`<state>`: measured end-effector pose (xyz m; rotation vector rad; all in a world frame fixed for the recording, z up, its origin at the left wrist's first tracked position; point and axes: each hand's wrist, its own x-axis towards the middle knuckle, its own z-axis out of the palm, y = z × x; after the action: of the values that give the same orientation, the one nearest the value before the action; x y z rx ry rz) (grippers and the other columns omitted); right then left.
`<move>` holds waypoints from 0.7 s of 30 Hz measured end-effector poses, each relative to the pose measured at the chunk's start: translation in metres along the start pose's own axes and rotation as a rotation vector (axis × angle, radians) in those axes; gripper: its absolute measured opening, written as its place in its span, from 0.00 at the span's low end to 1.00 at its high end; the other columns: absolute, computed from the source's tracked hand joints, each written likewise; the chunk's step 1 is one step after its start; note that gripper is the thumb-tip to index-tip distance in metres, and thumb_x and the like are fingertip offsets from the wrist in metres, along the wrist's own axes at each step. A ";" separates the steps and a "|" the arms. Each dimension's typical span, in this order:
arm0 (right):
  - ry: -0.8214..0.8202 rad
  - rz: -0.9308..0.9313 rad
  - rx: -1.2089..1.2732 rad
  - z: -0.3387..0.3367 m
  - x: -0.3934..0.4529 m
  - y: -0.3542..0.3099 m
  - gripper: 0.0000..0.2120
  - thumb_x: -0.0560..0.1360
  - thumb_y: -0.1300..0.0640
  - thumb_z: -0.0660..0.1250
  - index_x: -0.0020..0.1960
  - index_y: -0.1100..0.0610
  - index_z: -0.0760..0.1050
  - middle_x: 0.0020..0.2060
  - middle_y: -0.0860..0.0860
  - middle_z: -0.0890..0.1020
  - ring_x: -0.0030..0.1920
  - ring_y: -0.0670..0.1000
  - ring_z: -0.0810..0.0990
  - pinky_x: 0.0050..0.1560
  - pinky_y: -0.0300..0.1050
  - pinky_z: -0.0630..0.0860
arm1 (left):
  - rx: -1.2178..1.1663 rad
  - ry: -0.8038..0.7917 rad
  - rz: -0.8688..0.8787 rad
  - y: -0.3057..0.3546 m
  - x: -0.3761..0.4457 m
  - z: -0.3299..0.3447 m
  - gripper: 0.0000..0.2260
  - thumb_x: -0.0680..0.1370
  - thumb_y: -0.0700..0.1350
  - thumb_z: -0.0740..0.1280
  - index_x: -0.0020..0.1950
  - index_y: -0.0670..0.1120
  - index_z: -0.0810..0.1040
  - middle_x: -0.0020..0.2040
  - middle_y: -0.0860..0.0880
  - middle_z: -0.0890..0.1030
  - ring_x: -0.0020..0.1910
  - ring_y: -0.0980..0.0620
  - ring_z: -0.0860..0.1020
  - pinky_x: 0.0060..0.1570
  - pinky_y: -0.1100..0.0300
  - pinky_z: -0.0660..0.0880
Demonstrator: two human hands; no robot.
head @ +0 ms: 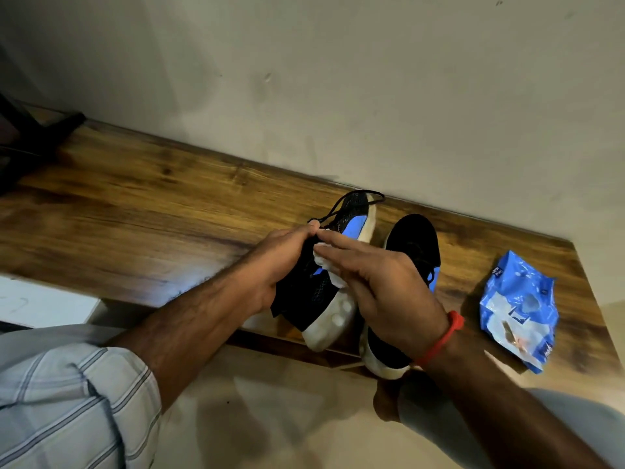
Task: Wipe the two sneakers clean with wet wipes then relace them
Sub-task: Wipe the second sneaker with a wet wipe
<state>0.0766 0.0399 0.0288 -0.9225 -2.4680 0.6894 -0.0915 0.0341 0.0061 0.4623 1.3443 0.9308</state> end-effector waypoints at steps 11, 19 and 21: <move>0.433 0.283 -0.234 -0.020 0.010 0.049 0.13 0.72 0.67 0.72 0.54 0.57 0.83 0.49 0.51 0.83 0.48 0.48 0.80 0.57 0.33 0.73 | 0.039 0.003 -0.012 0.003 0.003 0.000 0.17 0.82 0.58 0.66 0.57 0.47 0.85 0.46 0.48 0.87 0.39 0.51 0.85 0.35 0.62 0.78; 0.147 -0.043 -0.071 0.012 0.003 -0.001 0.08 0.77 0.61 0.70 0.55 0.59 0.84 0.53 0.51 0.81 0.54 0.46 0.80 0.58 0.36 0.75 | 0.099 0.048 0.072 -0.003 0.011 -0.004 0.18 0.82 0.58 0.65 0.52 0.45 0.85 0.46 0.45 0.86 0.42 0.48 0.83 0.44 0.58 0.77; 0.136 -0.112 -0.059 0.022 0.000 -0.007 0.07 0.78 0.60 0.68 0.51 0.60 0.84 0.52 0.52 0.82 0.54 0.46 0.79 0.58 0.37 0.74 | 0.131 0.037 0.123 -0.006 0.011 -0.003 0.20 0.82 0.58 0.64 0.49 0.42 0.83 0.42 0.44 0.83 0.39 0.48 0.80 0.42 0.58 0.74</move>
<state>0.0614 0.0286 0.0161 -0.8165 -2.4087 0.5016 -0.0932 0.0392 -0.0058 0.6363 1.4288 0.9597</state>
